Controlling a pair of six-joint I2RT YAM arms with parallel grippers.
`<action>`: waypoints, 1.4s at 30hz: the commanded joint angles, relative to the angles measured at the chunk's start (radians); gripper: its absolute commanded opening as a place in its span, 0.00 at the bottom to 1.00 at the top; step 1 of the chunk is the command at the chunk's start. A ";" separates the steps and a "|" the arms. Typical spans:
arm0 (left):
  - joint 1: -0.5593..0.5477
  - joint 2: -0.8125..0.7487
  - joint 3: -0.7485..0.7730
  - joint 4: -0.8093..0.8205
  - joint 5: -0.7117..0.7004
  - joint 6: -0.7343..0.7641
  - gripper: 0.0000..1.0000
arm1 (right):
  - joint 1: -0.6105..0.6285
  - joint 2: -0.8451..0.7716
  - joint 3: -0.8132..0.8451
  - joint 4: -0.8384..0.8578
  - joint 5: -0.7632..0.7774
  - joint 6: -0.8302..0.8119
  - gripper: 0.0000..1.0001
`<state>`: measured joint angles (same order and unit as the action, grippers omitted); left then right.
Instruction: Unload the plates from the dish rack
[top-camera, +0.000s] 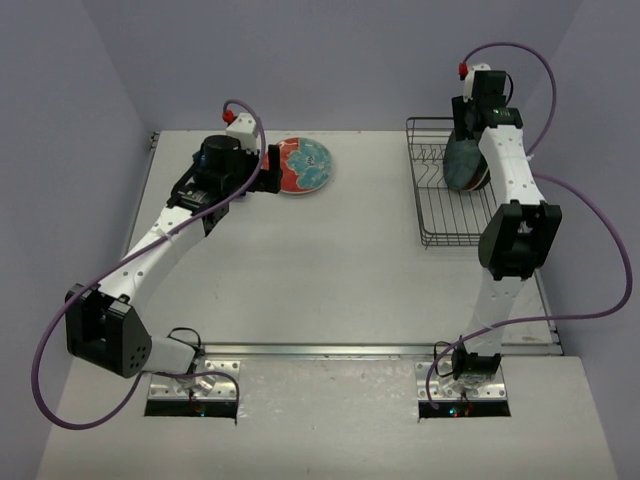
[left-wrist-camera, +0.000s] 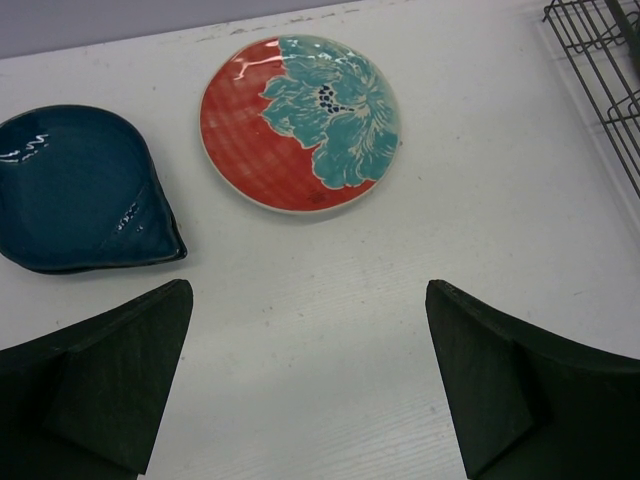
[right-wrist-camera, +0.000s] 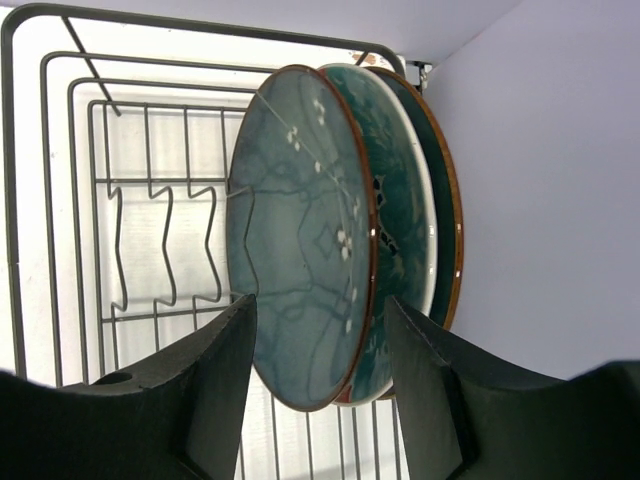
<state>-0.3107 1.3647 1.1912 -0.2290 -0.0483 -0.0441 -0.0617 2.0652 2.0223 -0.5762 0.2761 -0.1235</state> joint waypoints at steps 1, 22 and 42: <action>0.004 0.008 0.040 0.037 0.007 -0.008 1.00 | -0.018 -0.045 0.029 0.022 0.012 -0.006 0.55; 0.005 0.019 0.036 0.037 0.001 -0.001 1.00 | -0.041 0.155 0.096 0.026 -0.009 0.024 0.53; 0.007 0.081 0.087 0.007 0.011 -0.026 1.00 | 0.004 -0.029 0.036 0.068 0.028 0.048 0.00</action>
<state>-0.3080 1.4409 1.2135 -0.2364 -0.0423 -0.0545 -0.0990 2.1952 2.0669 -0.5555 0.2876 -0.0699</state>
